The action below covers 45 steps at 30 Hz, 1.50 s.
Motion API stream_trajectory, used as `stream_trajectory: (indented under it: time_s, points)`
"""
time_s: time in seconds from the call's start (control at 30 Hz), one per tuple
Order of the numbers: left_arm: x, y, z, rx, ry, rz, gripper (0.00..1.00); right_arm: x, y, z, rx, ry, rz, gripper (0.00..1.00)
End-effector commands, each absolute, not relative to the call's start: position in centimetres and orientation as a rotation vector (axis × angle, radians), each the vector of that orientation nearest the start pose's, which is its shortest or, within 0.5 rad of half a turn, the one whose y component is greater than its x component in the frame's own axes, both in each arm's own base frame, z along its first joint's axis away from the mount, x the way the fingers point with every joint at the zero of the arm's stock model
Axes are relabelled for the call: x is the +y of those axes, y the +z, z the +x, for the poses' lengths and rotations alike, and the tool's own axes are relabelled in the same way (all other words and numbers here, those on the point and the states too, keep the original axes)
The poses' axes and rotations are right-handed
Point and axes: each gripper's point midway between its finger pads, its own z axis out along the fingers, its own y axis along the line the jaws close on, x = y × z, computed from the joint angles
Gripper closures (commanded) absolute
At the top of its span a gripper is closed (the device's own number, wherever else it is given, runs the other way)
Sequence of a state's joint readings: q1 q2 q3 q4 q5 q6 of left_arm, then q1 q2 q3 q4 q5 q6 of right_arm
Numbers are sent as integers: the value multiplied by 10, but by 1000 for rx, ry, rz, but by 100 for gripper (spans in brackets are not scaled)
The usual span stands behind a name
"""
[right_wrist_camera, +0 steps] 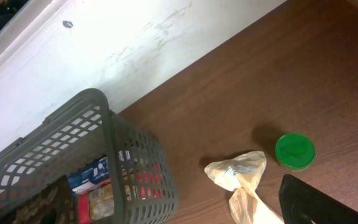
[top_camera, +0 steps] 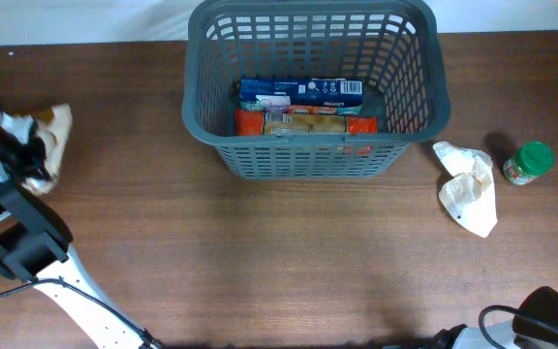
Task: Pack container
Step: 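Drop the snack bag into the basket and withdraw the left gripper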
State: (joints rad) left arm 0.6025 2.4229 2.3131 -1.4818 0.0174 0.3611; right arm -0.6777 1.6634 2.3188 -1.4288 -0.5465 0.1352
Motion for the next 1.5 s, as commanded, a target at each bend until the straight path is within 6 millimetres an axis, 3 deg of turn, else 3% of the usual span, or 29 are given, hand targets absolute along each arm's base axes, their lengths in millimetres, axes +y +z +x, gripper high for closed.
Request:
stream_trajectory:
  time_s: [0.0,0.17,0.3,0.33,0.4,0.47,0.5,0.53,0.63,0.73,0.83,0.9,1.0,1.07,1.17,1.3,1.4,1.47]
  points:
    - [248,168,415,2902,47,-319,98,-159,421,336,2134,337,640,1]
    - [223,255,434,2694,166,-197,99,-159,421,336,2134,337,640,1]
    - [182,321,443,2530,239,-5,98,-159,421,336,2134,337,640,1]
    - [160,347,446,2456,267,95,99,-159,421,336,2134,337,640,1]
    - [129,378,447,2361,299,233,98,-159,420,336,2134,337,641,1]
    - [68,424,446,2181,347,496,99,-159,421,336,2134,337,640,1]
    - [15,453,441,2020,385,733,98,-159,421,336,2134,337,640,1]
    - [-2,461,439,1973,387,788,98,-159,421,336,2134,337,640,1]
    - [-100,479,426,1726,366,1114,98,-159,421,336,2134,337,640,1]
    - [-150,469,422,1659,306,1235,99,-159,420,336,2134,337,641,1]
    - [-212,435,422,1603,200,1415,98,-159,421,336,2134,337,640,1]
    - [-235,417,425,1598,149,1468,98,-159,421,336,2134,337,640,1]
    - [-277,361,446,1631,83,1572,98,-159,421,336,2134,337,640,1]
    - [-305,305,467,1688,41,1627,98,-159,421,336,2134,337,640,1]
    - [-321,245,479,1808,-21,1651,98,-159,421,336,2134,337,640,1]
    - [-325,190,480,1970,-83,1649,98,-159,421,336,2134,337,640,1]
    - [-327,169,472,2036,-118,1669,92,-159,421,336,2134,337,640,1]
    - [-328,167,468,2041,-122,1682,87,-159,421,336,2134,337,640,1]
